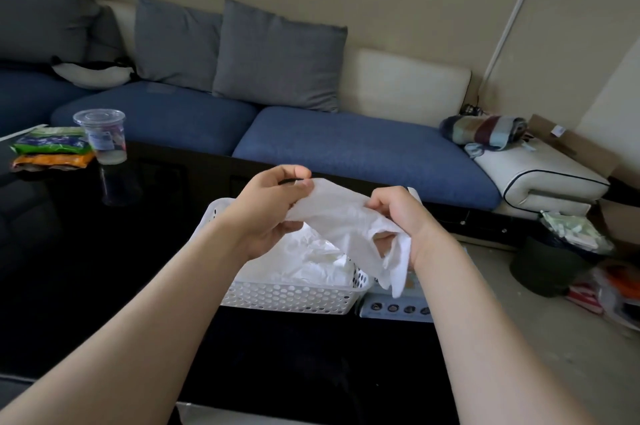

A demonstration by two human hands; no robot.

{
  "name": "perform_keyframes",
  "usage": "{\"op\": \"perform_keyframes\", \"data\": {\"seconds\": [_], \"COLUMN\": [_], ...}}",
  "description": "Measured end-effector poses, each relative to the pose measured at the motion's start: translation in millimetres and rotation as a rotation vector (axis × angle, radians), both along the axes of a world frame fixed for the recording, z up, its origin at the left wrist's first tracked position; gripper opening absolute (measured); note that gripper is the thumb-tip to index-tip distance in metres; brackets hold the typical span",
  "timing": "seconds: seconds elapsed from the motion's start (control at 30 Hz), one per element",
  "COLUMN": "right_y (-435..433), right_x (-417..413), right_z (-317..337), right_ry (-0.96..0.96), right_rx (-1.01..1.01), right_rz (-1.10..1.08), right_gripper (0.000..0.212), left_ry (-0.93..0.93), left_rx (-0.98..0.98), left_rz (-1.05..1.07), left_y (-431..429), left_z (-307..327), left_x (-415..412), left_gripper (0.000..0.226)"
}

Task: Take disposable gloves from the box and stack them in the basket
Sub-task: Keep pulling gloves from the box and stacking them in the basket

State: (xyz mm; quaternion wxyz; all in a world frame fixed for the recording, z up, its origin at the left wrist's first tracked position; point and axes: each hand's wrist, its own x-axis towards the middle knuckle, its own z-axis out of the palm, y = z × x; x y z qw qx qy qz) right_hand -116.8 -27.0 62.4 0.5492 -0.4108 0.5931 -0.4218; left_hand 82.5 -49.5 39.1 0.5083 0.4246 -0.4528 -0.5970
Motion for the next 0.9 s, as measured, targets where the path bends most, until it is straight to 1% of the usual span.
{"op": "perform_keyframes", "data": {"seconds": [0.03, 0.07, 0.1, 0.13, 0.17, 0.23, 0.3, 0.37, 0.43, 0.5, 0.6, 0.67, 0.73, 0.83, 0.9], "right_y": [1.2, 0.2, -3.5, -8.2, -11.4, -17.8, -24.7, -33.4, -40.2, -44.1, -49.8, -55.4, -60.7, -68.1, -70.5], "right_x": [-2.3, -4.3, -5.4, -5.3, -3.2, 3.9, 12.6, 18.1, 23.1, 27.2, 32.5, 37.1, 40.7, 43.5, 43.9], "right_z": [0.2, -2.7, -7.3, -13.9, -19.5, -33.1, -43.5, -52.7, -60.0, -64.7, -71.4, -74.5, -77.5, -81.7, -80.9], "right_ry": [-0.013, 0.015, 0.096, 0.261, 0.441, 0.730, 0.919, 1.055, 1.120, 1.155, 1.208, 1.248, 1.278, 1.326, 1.277], "right_rx": [0.023, 0.053, 0.061, 0.041, -0.004, -0.141, -0.243, -0.296, -0.340, -0.399, -0.459, -0.505, -0.563, -0.650, -0.673], "right_rz": [-0.024, -0.041, -0.070, -0.091, -0.092, -0.057, -0.019, 0.001, 0.022, 0.059, 0.079, 0.066, 0.036, 0.029, 0.041], "right_gripper": [0.055, 0.046, 0.031, 0.019, 0.013, 0.013, 0.020, 0.014, 0.010, 0.011, 0.011, 0.007, 0.008, 0.016, 0.014], "left_ry": [0.017, 0.005, -0.080, -0.228, -0.374, -0.541, -0.622, -0.729, -0.859, -0.941, -0.879, -0.888, -0.993, -1.252, -1.410], "left_rx": [0.052, 0.097, 0.119, 0.118, 0.107, 0.082, 0.056, 0.016, -0.050, -0.087, -0.055, -0.060, -0.079, -0.117, -0.109], "left_rz": [-0.010, -0.007, 0.013, 0.034, 0.053, 0.081, 0.085, 0.080, 0.099, 0.153, 0.227, 0.240, 0.253, 0.236, 0.184], "left_y": [0.3, -0.4, -2.1, -3.8, -4.9, -9.2, -13.7, -16.5, -19.5, -22.3, -26.2, -27.4, -27.3, -27.5, -27.4], "left_z": [-0.2, -1.9, -5.0, -9.7, -14.2, -24.6, -32.8, -38.1, -42.6, -46.9, -51.9, -54.7, -57.3, -58.5, -57.8], "left_x": [-0.8, -0.7, 0.1, 1.8, 4.0, 10.6, 19.2, 27.5, 34.3, 39.6, 45.8, 50.8, 55.4, 60.7, 61.5], "left_gripper": [0.008, 0.008, 0.009, 0.011, 0.012, 0.010, 0.010, 0.015, 0.023, 0.027, 0.041, 0.044, 0.043, 0.040, 0.035]}}
